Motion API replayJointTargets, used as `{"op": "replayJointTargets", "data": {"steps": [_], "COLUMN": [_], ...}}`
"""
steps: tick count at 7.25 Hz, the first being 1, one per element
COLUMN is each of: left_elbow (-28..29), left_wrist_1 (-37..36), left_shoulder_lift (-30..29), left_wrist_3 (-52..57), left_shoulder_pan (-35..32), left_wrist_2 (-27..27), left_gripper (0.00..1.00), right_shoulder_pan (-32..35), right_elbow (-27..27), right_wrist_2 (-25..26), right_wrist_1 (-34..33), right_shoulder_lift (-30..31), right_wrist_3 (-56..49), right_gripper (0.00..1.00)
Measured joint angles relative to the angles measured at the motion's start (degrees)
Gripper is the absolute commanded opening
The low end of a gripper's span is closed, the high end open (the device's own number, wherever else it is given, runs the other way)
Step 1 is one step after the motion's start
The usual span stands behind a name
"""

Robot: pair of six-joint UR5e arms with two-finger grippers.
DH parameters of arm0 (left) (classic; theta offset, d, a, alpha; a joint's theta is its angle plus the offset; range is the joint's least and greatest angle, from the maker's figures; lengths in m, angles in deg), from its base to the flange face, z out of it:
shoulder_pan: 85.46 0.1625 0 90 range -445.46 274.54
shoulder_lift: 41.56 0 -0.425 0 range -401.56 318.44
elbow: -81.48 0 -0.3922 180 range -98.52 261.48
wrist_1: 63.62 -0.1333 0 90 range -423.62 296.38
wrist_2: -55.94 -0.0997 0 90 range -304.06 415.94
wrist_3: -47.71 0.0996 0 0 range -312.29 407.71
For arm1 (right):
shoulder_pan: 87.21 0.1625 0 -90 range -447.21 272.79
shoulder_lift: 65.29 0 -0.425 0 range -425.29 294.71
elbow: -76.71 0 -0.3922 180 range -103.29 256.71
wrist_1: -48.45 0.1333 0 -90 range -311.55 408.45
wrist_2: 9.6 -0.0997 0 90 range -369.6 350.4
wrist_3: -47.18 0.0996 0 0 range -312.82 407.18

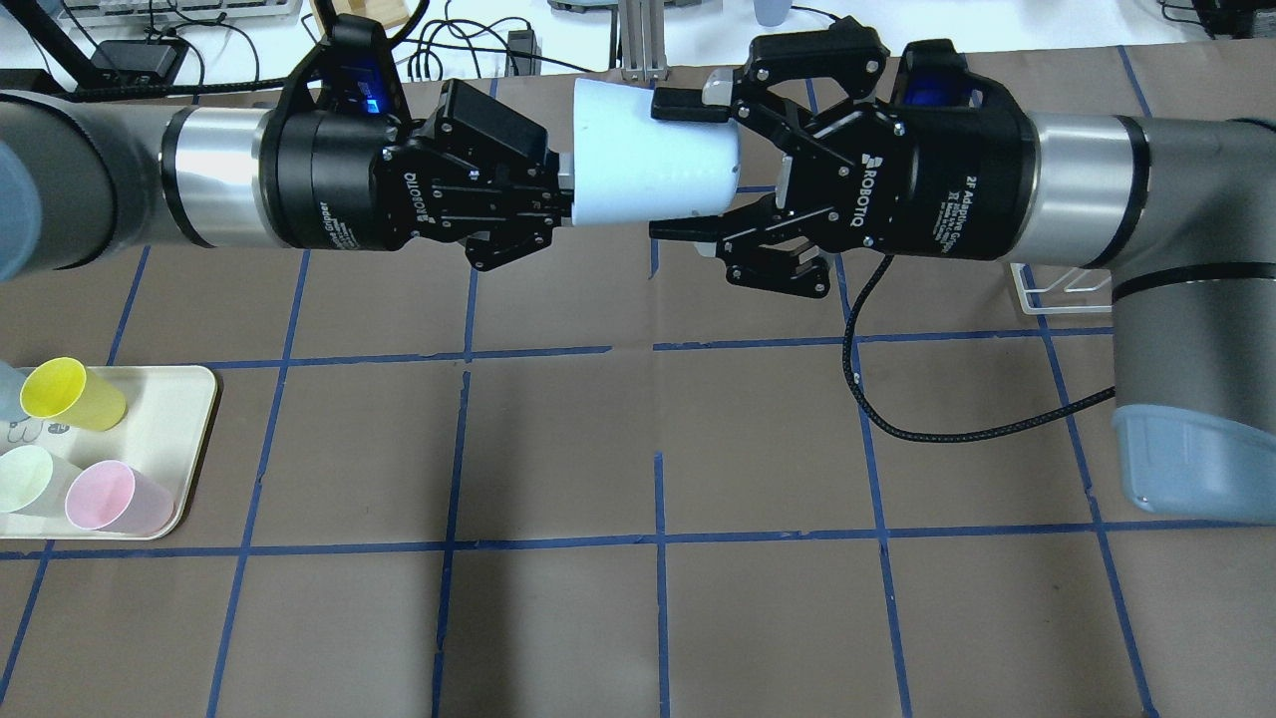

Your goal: Transfer IKEA cup to right arm and place on rack

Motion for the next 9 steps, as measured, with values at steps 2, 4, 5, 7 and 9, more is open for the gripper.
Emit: {"op": "replayJointTargets", "data": {"steps": [2, 4, 5, 7, 9], "left_elbow": [0.6, 1.1, 1.9, 3.3, 7.0], "left_wrist_1": [-0.6, -3.0, -6.4, -13.1, -17.1], "left_shoulder_lift": [0.0, 0.1, 0.1, 0.0, -0.1], "left_wrist_3": [-4.1, -8.3, -13.4, -21.7, -26.2], "left_shoulder_pan": [0.1, 0.7, 2.0, 5.8, 7.4], "left_wrist_2": [-0.1, -2.5, -8.3, -21.9, -38.4], "left_gripper": [1.0, 1.0, 1.0, 1.0, 1.0], "right_shoulder_pan": [0.0, -0.1, -0.4, -1.0, -2.3], "right_elbow": [0.0, 0.0, 0.1, 0.1, 0.0], "right_wrist_2": [0.0, 0.0, 0.0, -0.1, 0.4], "right_wrist_1": [0.0, -0.1, -0.1, -0.3, -1.1], "right_shoulder_lift": [0.1, 0.1, 0.0, -0.1, -0.1], "right_wrist_3": [0.1, 0.2, 0.2, 0.2, 0.2], "right_gripper": [0.64, 0.64, 0.64, 0.64, 0.62]}}
